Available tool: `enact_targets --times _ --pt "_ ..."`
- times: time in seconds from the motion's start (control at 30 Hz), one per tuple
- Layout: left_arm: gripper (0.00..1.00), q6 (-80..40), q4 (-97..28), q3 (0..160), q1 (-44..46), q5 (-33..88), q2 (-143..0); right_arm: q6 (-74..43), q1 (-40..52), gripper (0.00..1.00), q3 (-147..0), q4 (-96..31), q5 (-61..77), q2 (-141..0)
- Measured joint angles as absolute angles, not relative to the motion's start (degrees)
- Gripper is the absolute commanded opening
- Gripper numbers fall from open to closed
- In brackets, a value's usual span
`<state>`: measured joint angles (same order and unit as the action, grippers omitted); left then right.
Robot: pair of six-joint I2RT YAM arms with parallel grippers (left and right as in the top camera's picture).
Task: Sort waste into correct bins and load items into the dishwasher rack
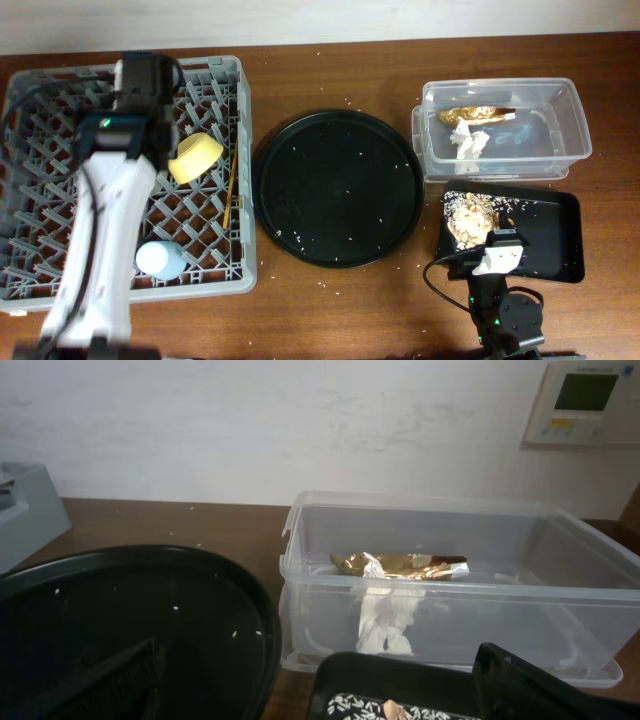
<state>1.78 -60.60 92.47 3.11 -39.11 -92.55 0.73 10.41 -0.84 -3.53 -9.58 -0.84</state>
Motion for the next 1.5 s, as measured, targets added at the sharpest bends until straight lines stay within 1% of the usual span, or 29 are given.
enact_targets --times 0.07,0.13,0.17,0.2,0.27,0.3,0.37,0.4,0.47,0.5,0.53,0.6,0.63,0.73,0.83,0.9,1.03,1.5 --pt "0.99 -2.0 -66.83 92.47 3.11 -21.8 -80.9 0.71 10.41 0.99 -0.84 -3.53 -9.58 -0.89" --pt "0.99 -2.9 -71.18 92.47 3.11 -5.34 -73.89 0.71 10.41 0.98 -0.84 -3.53 -9.61 -0.91" --pt "0.99 -2.83 -72.71 92.47 3.18 1.02 -70.46 0.71 10.41 0.98 -0.84 -3.53 -9.61 -0.86" --pt "0.99 -2.09 -73.54 92.49 3.27 3.7 -66.85 0.71 10.41 0.98 -0.84 -3.53 -9.58 -0.84" --pt "0.99 -1.34 -78.83 92.53 4.38 4.29 -64.73 0.71 10.41 0.99 -0.84 -3.53 -9.58 -0.84" --pt "0.99 -1.28 -77.95 92.51 5.39 3.86 -64.1 0.67 10.41 0.98 -0.84 -3.53 -9.61 -0.84" --pt "0.99 -1.08 -67.33 91.33 6.2 1.04 -63.24 0.73 10.41 0.98 -0.84 -3.53 -9.61 -0.84" --pt "0.99 -1.08 -59.33 89.08 6.83 -0.3 -62.41 0.71 10.41 0.98 -0.84 -3.53 -9.58 -0.84" --pt "0.99 -1.08 -43.22 75.88 7.33 -2.0 -55.68 0.71 10.41 0.98 -0.84 -3.44 -9.61 -0.93" --pt "0.99 -1.1 -31.48 64.79 7.22 -2.39 -48.95 0.71 10.41 0.98 -0.82 -3.44 -9.58 -0.91" --pt "0.99 -1.17 -25.56 52.9 6.9 -2.46 -40.05 0.75 10.41 0.98 -0.82 -3.46 -9.61 -0.91" --pt "0.99 -2.68 -13.43 36.75 5.74 -3.03 -26.76 0.71 10.41 0.98 -0.82 -3.49 -9.58 -0.89" --pt "0.99 -2.94 -11.03 29.41 5.61 -3.22 -19.9 0.73 10.41 0.98 -0.78 -3.46 -9.61 -0.91" --pt "0.99 -3.14 -5.76 16.25 5.61 -3.46 -7.42 0.75 10.41 0.99 -0.75 -3.38 -9.56 -0.91" --pt "0.99 -4.58 2.42 3.73 5.61 -3.46 -1.43 0.73 10.41 0.98 -0.73 -3.38 -9.58 -0.84" --pt "0.99 -5.89 1.04 0.84 5.61 -3.49 -1.06 0.73 10.41 0.98 -0.73 -3.38 -9.58 -0.84" --pt "0.99 -6.74 -4.51 0.84 5.61 -3.49 -0.84 0.71 10.41 0.99 -0.73 -3.38 -9.58 -0.84" --pt "0.99 -6.74 -4.51 0.84 5.61 -3.49 -0.84 0.73 10.41 0.98 -0.73 -3.38 -9.58 -0.84"
